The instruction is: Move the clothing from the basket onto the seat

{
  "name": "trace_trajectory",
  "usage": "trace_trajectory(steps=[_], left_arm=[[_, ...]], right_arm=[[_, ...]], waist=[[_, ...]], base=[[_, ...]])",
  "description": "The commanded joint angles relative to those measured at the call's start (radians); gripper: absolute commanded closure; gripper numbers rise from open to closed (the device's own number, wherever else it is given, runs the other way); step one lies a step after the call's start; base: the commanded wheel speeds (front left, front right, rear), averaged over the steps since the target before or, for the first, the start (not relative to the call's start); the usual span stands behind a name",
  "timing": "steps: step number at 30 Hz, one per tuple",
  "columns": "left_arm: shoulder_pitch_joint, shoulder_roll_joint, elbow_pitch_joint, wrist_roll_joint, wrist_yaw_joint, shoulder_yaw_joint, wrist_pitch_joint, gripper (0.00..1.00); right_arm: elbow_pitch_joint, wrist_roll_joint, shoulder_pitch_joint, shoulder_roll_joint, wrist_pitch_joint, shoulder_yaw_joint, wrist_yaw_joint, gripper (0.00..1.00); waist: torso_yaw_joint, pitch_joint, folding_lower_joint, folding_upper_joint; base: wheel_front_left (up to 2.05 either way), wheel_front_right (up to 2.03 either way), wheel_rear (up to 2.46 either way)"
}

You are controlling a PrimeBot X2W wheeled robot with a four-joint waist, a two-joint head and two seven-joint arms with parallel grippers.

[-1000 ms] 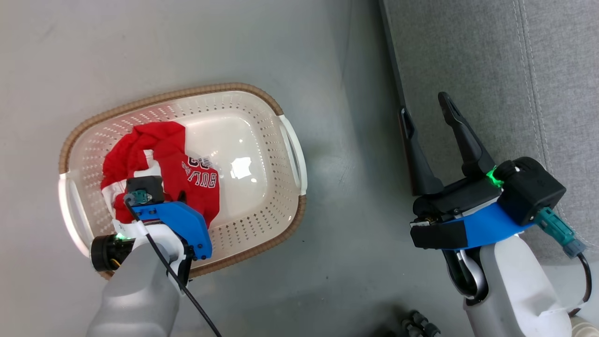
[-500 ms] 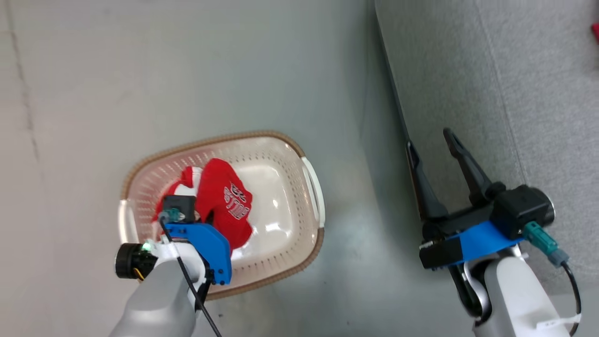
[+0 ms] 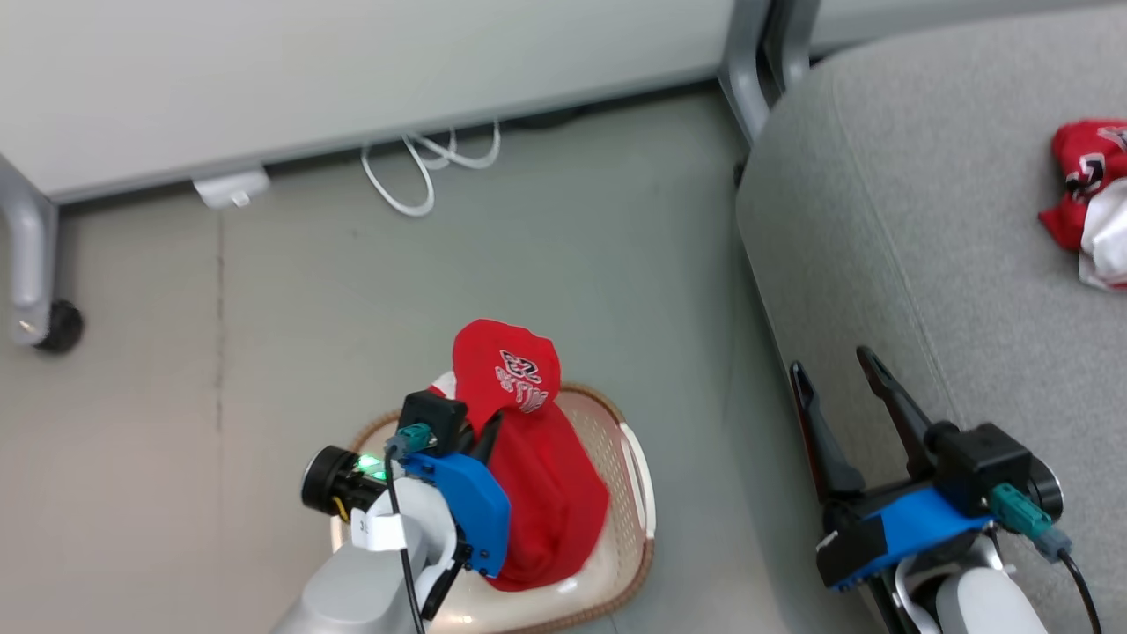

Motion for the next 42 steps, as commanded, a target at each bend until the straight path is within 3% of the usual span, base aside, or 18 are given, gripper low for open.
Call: trace_trajectory(steps=[1,17,30,42], left_arm=[[0.011,-0.001,-0.013,-0.005,-0.003,-0.011,-0.010,1.00],[-0.102,-0.001,-0.225,-0.133,-0.007,-0.158,-0.029,1.00],[-0.213,-0.001,-0.366,-0.220,0.003,-0.243,0.026,1.00],[-0.234,-0.001,-0.380,-0.258,0.026,-0.291,0.015,1.00]], right_arm=[[-0.006,-0.002,0.021,0.000,0.004,-0.004,0.000,0.00],[-0.046,0.024,0.140,0.000,0.058,-0.003,0.000,0.00],[-0.029,0.047,0.144,0.000,0.059,0.037,0.000,0.00],[-0.024,0.049,0.107,0.000,0.065,0.077,0.000,0.00]], waist=[[0.039,-0.081,0.0003,-0.0001],[0.093,-0.229,0.0003,-0.0001],[0.102,-0.250,0.0003,-0.0001],[0.081,-0.241,0.0003,-0.0001]], base=[[0.00,0.00,0.00],[0.00,0.00,0.00],[0.00,0.00,0.00],[0.00,0.00,0.00]])
